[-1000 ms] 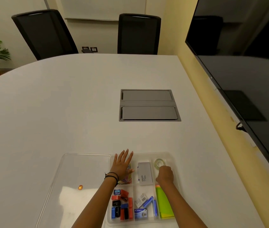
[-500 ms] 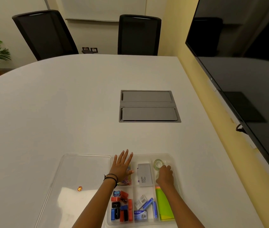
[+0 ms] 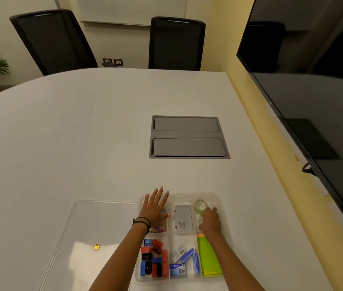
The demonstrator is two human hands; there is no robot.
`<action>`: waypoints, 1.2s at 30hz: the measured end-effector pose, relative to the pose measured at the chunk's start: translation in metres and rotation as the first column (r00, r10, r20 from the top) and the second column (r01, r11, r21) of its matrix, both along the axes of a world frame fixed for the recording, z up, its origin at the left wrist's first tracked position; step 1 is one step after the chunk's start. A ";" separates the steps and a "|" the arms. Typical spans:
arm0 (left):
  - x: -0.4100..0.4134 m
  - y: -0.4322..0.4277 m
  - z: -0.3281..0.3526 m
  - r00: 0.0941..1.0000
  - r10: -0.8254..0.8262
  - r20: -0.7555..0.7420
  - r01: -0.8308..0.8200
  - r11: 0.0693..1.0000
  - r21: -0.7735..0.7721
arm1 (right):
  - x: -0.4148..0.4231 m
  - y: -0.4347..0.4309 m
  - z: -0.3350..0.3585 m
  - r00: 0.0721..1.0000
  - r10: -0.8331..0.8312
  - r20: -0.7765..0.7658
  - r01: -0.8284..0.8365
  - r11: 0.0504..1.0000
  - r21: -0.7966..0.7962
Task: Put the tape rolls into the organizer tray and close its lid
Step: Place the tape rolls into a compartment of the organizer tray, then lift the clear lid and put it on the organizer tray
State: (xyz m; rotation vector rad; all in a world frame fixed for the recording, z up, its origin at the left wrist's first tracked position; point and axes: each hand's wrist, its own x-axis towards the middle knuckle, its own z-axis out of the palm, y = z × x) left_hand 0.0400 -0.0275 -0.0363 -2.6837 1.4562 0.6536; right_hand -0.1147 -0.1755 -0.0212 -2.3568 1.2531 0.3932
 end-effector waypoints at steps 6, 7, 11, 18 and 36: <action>-0.001 0.002 -0.002 1.000 0.002 0.013 -0.002 1.000 -0.015 | -0.001 0.000 0.000 1.000 0.000 0.001 0.000 1.000 0.007; -0.001 0.002 -0.002 1.000 0.003 0.018 -0.003 1.000 -0.022 | -0.002 0.000 0.001 1.000 0.001 0.009 -0.001 1.000 0.012; -0.003 0.003 -0.002 0.999 0.009 0.034 -0.008 0.999 -0.043 | -0.009 0.001 0.003 0.999 -0.013 0.051 0.011 0.999 0.038; -0.006 0.009 0.006 0.997 0.070 -0.027 -0.073 0.981 -0.180 | -0.017 0.003 0.013 0.996 0.035 0.079 -0.039 0.998 0.041; 0.001 0.262 0.014 0.609 0.736 -0.295 -0.786 0.507 -0.355 | 0.027 0.146 0.058 0.721 0.387 0.575 -0.638 0.695 0.332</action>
